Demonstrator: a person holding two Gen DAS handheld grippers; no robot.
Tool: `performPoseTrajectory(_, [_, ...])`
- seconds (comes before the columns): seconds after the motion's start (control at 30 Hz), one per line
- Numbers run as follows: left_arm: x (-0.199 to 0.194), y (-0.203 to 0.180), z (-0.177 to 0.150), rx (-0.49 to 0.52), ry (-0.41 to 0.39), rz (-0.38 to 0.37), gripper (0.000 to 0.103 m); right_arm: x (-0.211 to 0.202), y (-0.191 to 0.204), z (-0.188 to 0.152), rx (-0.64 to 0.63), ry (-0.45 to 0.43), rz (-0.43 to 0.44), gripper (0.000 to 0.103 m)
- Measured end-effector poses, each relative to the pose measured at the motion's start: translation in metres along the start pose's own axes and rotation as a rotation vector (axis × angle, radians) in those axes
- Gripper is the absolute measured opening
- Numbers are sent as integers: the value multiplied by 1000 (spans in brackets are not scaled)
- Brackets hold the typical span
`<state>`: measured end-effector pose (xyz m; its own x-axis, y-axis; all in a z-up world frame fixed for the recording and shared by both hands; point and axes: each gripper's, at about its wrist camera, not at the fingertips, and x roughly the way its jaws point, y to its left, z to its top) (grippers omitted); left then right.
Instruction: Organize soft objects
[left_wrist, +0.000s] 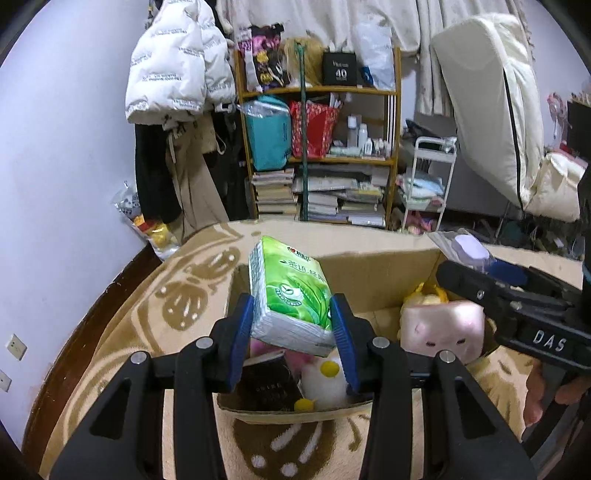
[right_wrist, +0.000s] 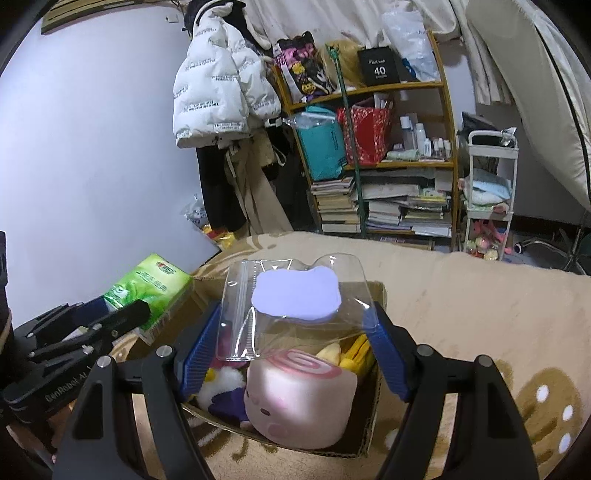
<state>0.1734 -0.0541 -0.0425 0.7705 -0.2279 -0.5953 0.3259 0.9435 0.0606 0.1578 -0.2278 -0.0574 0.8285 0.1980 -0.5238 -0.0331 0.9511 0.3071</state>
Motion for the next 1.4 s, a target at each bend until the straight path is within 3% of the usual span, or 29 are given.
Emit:
performPoseTrajectory(0.27, [13, 0, -6, -22, 50, 10, 47, 6, -10, -3, 38, 14, 18, 81])
performPoseTrajectory(0.47, [0, 5, -5, -34, 15, 25, 62, -1, -12, -2, 51, 6, 6, 82])
performPoseTrajectory(0.57, [-10, 9, -6, -43, 5, 40, 68, -9, -9, -1, 45, -6, 20, 91])
performPoseTrajectory(0.67, [-21, 11, -7, -49, -4, 55, 76, -18, -3, 0, 34, -21, 17, 92])
performPoseTrajectory(0.8, [-43, 13, -8, -39, -21, 94, 93, -31, 6, 2, 26, -19, 7, 92])
performPoseTrajectory(0.93, [-73, 15, -3, -14, -78, 145, 100, -52, 18, 7, -25, -36, -16, 95])
performPoseTrajectory(1.0, [-87, 17, -3, -25, -102, 163, 100, -67, 23, 10, -27, -68, -21, 103])
performPoseTrajectory(1.4, [-153, 38, -5, -119, -185, 165, 101, -128, 29, 9, -18, -144, -59, 103])
